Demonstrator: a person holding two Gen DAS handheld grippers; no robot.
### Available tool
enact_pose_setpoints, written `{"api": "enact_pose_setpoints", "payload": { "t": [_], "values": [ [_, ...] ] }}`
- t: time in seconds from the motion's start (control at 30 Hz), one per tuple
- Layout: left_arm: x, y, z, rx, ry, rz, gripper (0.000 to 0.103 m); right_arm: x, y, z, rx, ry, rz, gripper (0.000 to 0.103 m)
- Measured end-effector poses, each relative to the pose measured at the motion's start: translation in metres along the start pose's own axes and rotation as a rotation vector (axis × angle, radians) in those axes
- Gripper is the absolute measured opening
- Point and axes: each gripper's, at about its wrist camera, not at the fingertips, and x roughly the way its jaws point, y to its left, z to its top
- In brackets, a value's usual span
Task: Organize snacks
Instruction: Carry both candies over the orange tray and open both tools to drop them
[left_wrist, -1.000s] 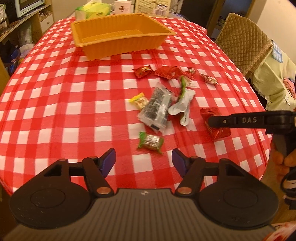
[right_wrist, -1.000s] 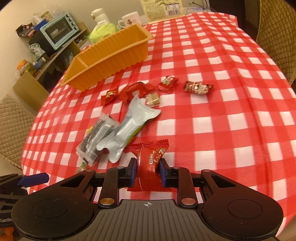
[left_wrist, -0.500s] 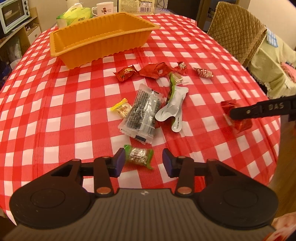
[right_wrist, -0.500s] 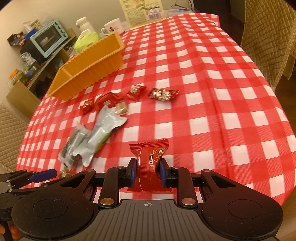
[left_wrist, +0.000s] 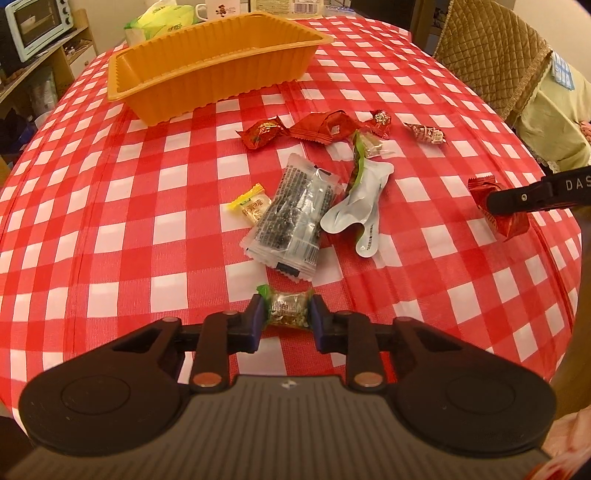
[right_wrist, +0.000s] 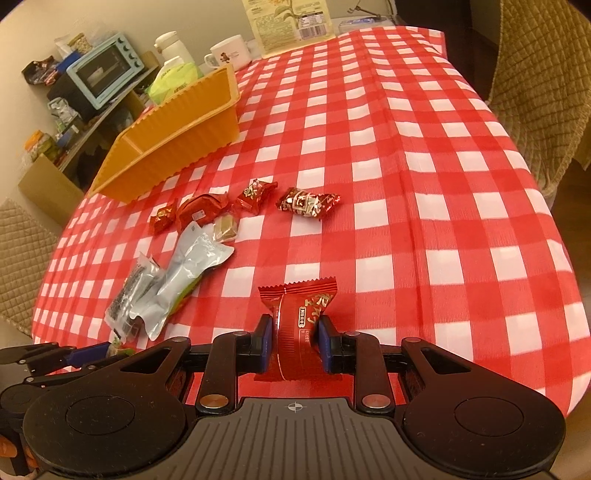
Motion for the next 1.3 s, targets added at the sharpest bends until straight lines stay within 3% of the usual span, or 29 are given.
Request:
{"api": "enact_pose_setpoints", "payload": {
  "t": [0.33, 0.67, 1.03, 1.3],
  "values": [
    [-0.036, 0.012, 0.015, -0.101, -0.067, 0.039, 0.022, 0.002, -0.013, 0.029, -0.093, 0.004, 0.056, 0.026],
    [-0.052, 0.070, 0.081, -0.121, -0.174, 0.088, 0.022, 0.011, 0.001, 0.103, -0.166, -0.079, 0.110, 0.026],
    [-0.020, 0.105, 0.188, -0.047, -0.242, 0.044, 0.022, 0.032, 0.061, 0.184, -0.203, -0.188, 0.202, 0.026],
    [0.019, 0.120, 0.235, -0.060, -0.220, -0.003, 0.022, 0.074, 0.102, 0.219, -0.223, -0.169, 0.249, 0.026]
  ]
}}
